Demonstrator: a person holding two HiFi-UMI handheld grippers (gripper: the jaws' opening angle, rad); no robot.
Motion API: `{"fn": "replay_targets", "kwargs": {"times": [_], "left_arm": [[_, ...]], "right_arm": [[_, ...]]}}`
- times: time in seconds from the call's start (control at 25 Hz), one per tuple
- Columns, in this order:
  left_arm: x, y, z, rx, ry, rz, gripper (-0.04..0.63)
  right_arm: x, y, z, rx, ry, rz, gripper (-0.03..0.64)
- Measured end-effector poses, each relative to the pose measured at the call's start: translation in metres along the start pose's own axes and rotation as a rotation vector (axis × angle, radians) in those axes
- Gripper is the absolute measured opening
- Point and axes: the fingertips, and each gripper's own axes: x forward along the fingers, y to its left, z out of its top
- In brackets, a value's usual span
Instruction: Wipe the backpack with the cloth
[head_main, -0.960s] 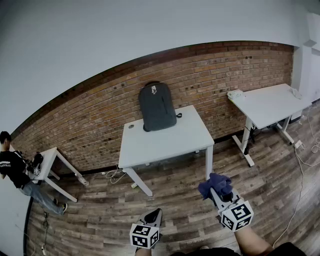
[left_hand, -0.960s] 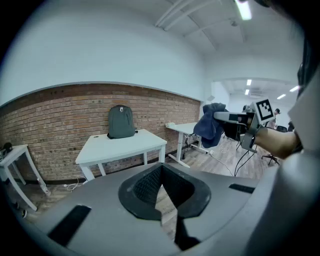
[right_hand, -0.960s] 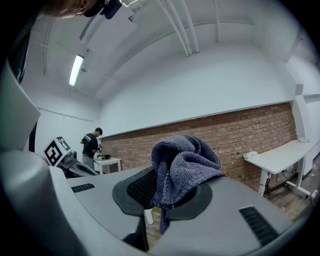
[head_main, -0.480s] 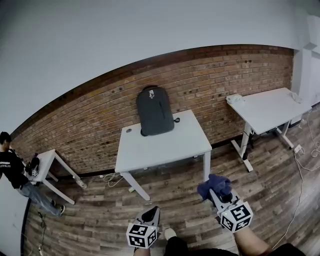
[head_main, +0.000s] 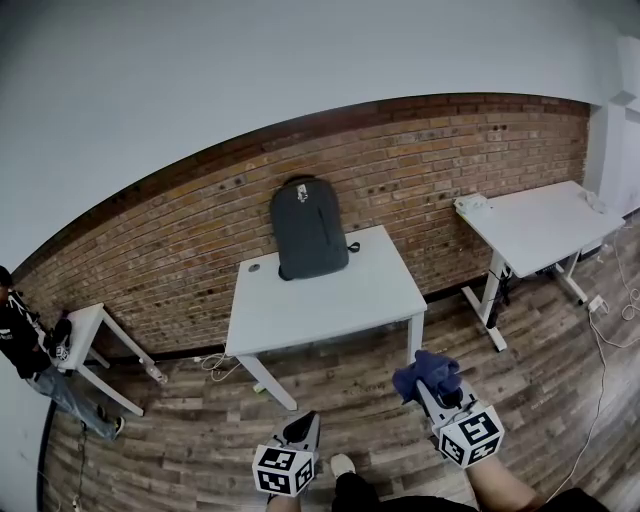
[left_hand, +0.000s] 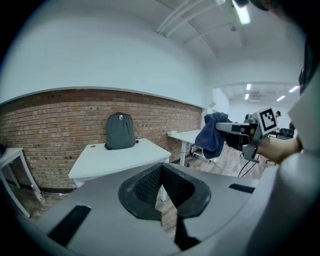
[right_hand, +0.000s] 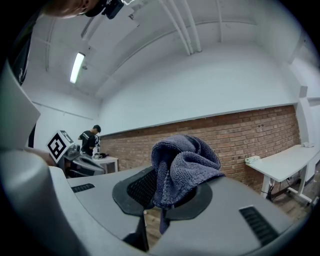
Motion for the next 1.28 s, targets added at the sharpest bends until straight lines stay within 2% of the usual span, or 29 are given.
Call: {"fn": "replay_targets", "kwargs": {"times": [0.64, 1.12, 1.28], "left_arm": [[0.061, 0.087, 0.022, -0.007, 0.003, -0.045, -0.018], [0.105, 0.193, 0.056, 0.002, -0.02, -0.076, -0.018], [0.12, 0.242, 0.064, 0.004, -0.026, -0.092, -0.018]], "right_arm": [[0.103, -0.003, -0.002, 0.008, 0.042, -0.027, 0.051], [0.213, 0.005, 0.007, 0.017, 0.036, -0.067, 0.051], [0.259, 0.016, 0.014, -0.025, 0.033, -0.093, 0.051]]}}
